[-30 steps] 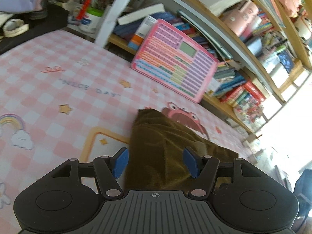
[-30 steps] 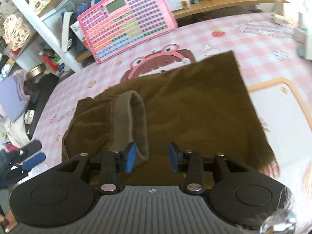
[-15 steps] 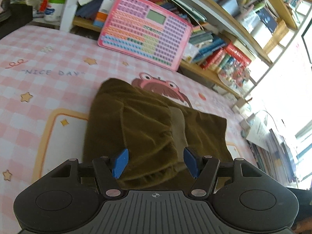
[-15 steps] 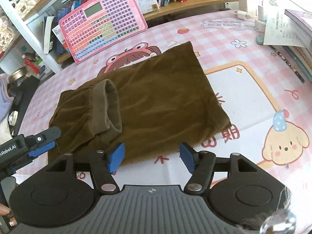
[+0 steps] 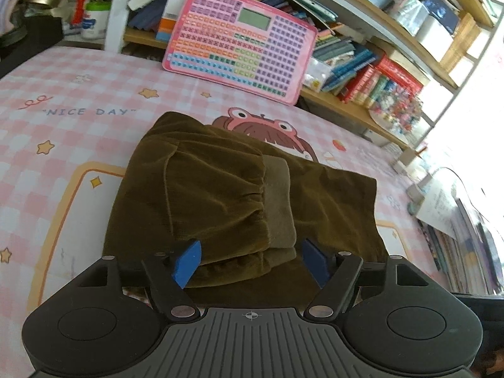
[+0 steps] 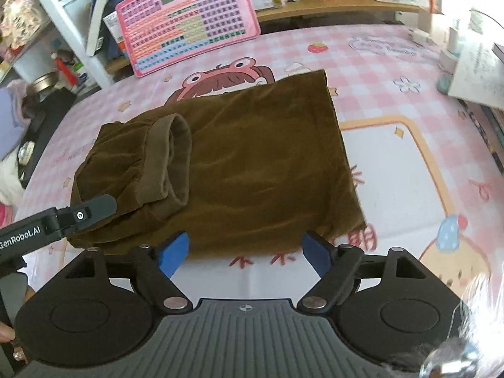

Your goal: Fold clothes

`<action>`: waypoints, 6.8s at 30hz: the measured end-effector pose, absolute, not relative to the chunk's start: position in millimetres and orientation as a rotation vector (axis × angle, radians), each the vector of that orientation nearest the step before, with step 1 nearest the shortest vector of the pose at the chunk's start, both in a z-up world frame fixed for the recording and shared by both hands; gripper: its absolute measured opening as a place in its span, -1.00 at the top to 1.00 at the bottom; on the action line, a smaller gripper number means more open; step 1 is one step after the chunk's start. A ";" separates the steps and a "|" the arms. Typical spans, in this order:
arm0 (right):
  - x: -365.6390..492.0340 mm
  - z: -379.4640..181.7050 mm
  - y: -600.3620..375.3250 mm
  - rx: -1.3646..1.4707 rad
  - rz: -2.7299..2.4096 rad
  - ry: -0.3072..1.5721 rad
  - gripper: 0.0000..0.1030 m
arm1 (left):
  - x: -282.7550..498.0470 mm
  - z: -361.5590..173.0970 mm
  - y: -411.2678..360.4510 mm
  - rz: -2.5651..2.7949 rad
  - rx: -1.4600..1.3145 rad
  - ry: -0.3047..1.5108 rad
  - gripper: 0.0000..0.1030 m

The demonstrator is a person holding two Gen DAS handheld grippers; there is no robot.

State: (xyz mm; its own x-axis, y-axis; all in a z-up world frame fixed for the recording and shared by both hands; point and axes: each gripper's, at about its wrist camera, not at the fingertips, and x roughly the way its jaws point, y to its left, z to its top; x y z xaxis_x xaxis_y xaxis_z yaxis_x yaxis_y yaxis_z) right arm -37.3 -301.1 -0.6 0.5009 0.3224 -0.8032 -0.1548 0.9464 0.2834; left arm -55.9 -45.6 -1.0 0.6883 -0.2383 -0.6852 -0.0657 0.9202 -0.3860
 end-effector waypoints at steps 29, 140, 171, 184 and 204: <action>26.7 -30.6 -436.3 0.314 0.695 1.189 -0.53 | -111.7 21.7 -201.5 0.420 -0.322 0.754 -0.88; 117.8 -70.8 -508.3 1.105 0.466 1.333 0.65 | -76.4 13.9 -313.0 -0.113 0.275 0.655 0.86; 100.4 22.8 -226.5 0.624 0.648 1.088 0.72 | -106.6 7.4 -56.4 -0.110 -0.416 0.667 0.83; 47.9 32.6 -234.4 0.574 0.425 0.913 0.06 | -94.3 0.3 49.3 -0.226 -0.452 0.749 0.07; -17.3 -22.0 -221.0 0.258 0.216 0.982 -0.13 | 13.9 -25.2 21.1 -0.381 -0.273 0.832 0.69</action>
